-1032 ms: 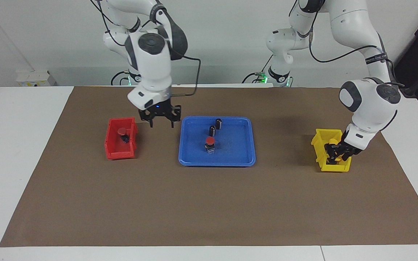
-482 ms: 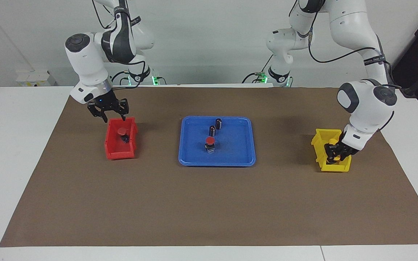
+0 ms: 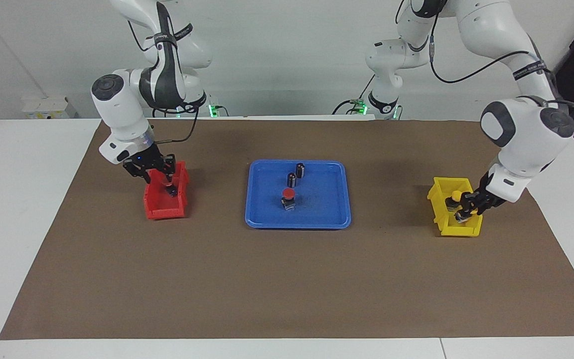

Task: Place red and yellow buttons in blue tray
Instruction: 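Lift the yellow button with the left gripper while the right gripper grasps red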

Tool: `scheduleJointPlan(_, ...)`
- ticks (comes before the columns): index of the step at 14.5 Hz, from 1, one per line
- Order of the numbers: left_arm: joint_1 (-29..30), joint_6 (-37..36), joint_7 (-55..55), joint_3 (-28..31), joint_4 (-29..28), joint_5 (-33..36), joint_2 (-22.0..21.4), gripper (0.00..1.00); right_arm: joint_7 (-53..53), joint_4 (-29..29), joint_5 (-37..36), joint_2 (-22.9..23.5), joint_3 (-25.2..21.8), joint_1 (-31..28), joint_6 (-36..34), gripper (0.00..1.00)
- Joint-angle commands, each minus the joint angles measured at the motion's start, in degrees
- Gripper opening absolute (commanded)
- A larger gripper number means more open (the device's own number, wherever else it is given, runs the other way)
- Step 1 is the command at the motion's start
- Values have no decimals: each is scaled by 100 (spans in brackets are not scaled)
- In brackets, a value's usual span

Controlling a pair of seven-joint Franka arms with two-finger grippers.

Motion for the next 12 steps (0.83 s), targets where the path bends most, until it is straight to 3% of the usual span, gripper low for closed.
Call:
scheduleJointPlan(1, -734, -610, -721, -50, 666, -170, 101, 1, -41, -234, 141, -93, 54, -30, 168, 65)
scheduleJointPlan(4, -2026, -243, -2369, -67, 342, -126, 13, 1, -50, -279, 141, -32, 45, -39, 186, 63)
scheduleJointPlan(6, -2836, 328, -2964, -67, -350, -169, -241, 1, -129, -462, 141, -5, 45, -39, 527, 63)
scheduleJointPlan(9, -3540, 1242, -3666, -67, -714, -275, -50, 1, -121, -525, 141, 20, 45, -30, 599, 61)
scheduleJointPlan(12, -3674, 1491, -3783, -76, -775, -275, 162, 1, -129, -586, 141, 91, 54, -21, 810, 61)
